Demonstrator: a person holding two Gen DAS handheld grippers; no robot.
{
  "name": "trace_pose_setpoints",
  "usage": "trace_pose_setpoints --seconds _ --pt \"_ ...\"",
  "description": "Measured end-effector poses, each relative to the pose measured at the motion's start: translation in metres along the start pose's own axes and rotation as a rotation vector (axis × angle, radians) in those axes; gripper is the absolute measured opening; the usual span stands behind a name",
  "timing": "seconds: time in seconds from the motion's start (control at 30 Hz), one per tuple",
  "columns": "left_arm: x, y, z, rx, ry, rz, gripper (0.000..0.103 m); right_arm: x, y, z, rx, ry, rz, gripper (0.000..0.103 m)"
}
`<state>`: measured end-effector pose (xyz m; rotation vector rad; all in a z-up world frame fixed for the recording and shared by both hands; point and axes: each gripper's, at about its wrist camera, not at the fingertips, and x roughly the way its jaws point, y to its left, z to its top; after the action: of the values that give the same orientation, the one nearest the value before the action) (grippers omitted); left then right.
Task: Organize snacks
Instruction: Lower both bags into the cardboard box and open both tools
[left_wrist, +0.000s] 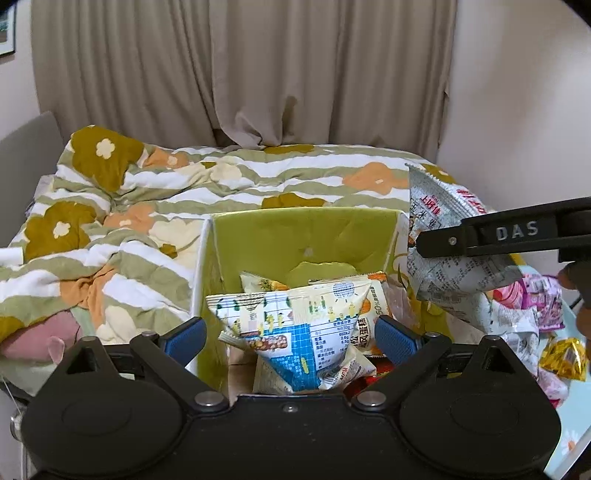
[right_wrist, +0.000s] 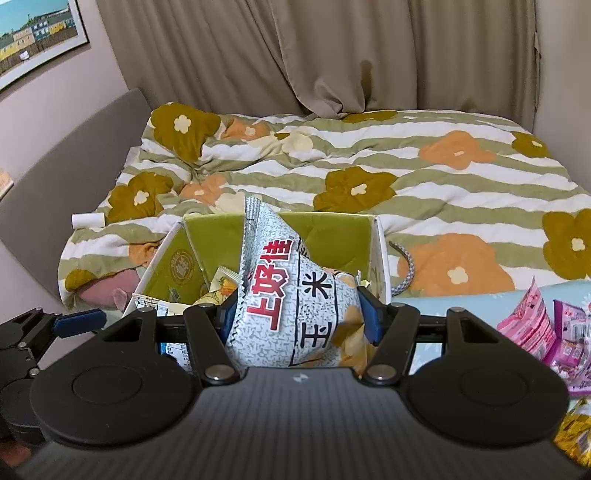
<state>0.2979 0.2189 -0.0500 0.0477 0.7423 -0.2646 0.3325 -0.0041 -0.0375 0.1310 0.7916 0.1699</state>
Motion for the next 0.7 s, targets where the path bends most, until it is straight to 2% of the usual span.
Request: trace_pose_setpoints --seconds 0.3,0.4,0.43,0.47,0.7 --pt "0.0 0.005 0.0 -0.039 0.027 0.059 0.1 0.025 0.01 0.016 -0.048 0.018 0.056 0.078" --pt "0.003 0.007 -0.001 -0.054 0.036 0.071 0.1 0.035 0.011 0.017 -0.048 0.035 0.078 0.088" --pt "0.003 0.007 -0.002 -0.058 0.038 0.074 0.1 0.037 0.01 0.018 -0.041 0.039 0.094 0.093" --pt "0.004 0.006 -0.002 -0.062 0.041 0.078 0.1 0.039 0.009 0.017 -0.032 0.042 0.108 0.103" --pt "0.007 0.0 -0.006 -0.066 0.062 0.097 0.1 0.034 -0.008 0.008 0.021 -0.01 0.121 0.103"
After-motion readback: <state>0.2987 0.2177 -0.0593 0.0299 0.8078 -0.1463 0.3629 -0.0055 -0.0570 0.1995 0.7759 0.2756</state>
